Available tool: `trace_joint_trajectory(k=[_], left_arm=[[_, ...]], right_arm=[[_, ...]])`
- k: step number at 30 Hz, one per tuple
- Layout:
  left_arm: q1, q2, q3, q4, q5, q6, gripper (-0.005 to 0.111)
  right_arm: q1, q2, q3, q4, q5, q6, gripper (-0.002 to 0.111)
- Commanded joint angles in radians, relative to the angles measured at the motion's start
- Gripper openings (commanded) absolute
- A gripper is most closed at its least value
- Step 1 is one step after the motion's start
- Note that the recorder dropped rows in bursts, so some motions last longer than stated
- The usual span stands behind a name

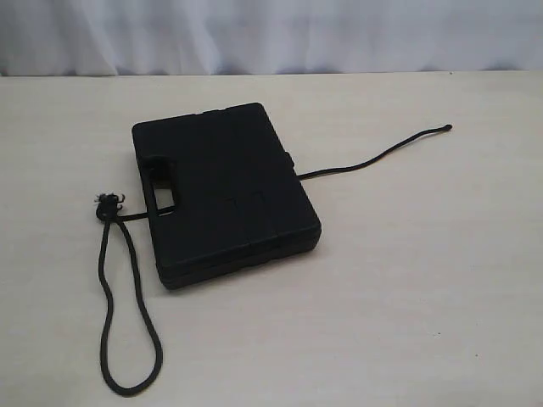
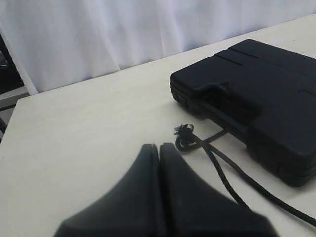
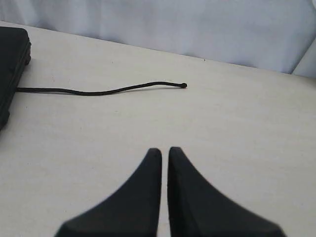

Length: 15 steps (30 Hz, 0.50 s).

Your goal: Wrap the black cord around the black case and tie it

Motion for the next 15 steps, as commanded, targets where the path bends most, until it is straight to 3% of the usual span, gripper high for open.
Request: trace_joint_trajectory(k=[1, 10, 15], left_arm=[[0.004, -0.003, 0.001, 0.000, -0.020, -0.001, 0.000], [0.004, -0.003, 0.001, 0.000, -0.036, -0.001, 0.000], [0.004, -0.003, 0.001, -0.048, -0.053, -0.001, 0.000]], right_arm=[[-0.007, -0.004, 0.002, 0.002, -0.003, -0.003, 0.004], [-0.007, -0.004, 0.002, 0.000, -0.003, -0.003, 0.004], [-0.007, -0.004, 0.002, -0.160, -0.038, -0.078, 0.004]])
